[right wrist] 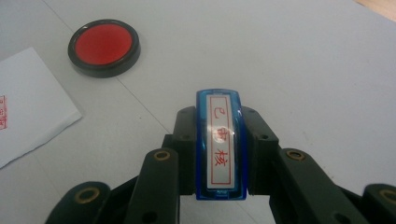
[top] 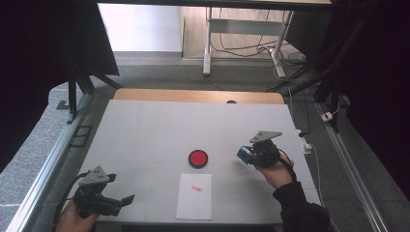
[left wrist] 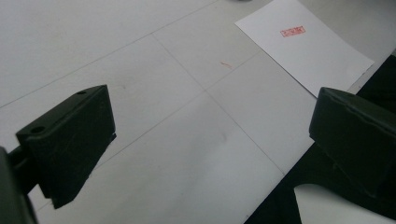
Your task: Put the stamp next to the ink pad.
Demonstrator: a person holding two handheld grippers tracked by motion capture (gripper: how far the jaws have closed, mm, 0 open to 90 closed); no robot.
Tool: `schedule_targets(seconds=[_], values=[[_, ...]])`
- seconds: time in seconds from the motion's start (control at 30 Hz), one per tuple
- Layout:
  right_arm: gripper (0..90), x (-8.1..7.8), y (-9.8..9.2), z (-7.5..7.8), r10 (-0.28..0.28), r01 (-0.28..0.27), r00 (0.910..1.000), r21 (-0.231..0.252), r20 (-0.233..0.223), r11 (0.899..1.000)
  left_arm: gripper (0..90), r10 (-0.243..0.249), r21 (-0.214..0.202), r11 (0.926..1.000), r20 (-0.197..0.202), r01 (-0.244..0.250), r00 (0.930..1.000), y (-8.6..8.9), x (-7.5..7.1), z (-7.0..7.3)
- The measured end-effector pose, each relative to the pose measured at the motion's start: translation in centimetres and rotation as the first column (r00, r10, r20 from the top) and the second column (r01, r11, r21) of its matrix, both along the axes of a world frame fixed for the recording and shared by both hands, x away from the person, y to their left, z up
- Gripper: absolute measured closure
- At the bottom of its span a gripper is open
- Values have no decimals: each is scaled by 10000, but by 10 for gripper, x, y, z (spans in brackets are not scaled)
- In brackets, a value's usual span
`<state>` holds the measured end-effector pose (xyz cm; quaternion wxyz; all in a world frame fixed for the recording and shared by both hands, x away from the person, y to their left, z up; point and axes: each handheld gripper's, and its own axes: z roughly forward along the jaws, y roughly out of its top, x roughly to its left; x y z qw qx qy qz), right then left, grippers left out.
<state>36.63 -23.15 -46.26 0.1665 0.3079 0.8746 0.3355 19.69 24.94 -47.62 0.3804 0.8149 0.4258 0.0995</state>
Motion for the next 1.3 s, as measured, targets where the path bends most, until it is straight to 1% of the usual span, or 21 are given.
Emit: schedule_targets(seconds=[0.1,0.23,0.37,0.7,0.93,1.03,1.1,1.23,1.3], values=[[706,1,0,-3,-19,18,9999,-72,-120,10000,4,-19,1,10000,-17,19,10000,0,0,0],[706,3,2,-7,14,-16,9999,-143,-102,9999,6,-12,20,10000,-37,12,10000,0,0,0],[706,4,3,-11,56,-60,9998,-181,-205,9998,8,-2,55,10000,-52,2,10000,-1,0,0],[704,6,6,-19,155,-170,9994,-491,-309,9987,9,4,47,10000,-80,-3,10000,-1,1,0],[700,7,7,-23,135,-172,9982,-641,-578,9978,10,14,49,10000,-109,-14,9999,-1,1,-1],[691,7,7,-25,131,-170,9980,-636,-615,9978,11,11,66,10000,-122,-10,9999,-1,1,-1],[675,8,6,-24,96,-127,9981,-513,-609,9986,10,9,56,10000,-131,-8,9999,-1,1,-1],[646,8,6,-23,24,-55,9981,-499,-615,9987,11,11,47,10000,-136,-10,9999,-1,1,-1],[627,8,5,-23,-6,-18,9981,-402,-615,9992,11,12,38,10000,-136,-12,9999,-1,1,-1]])
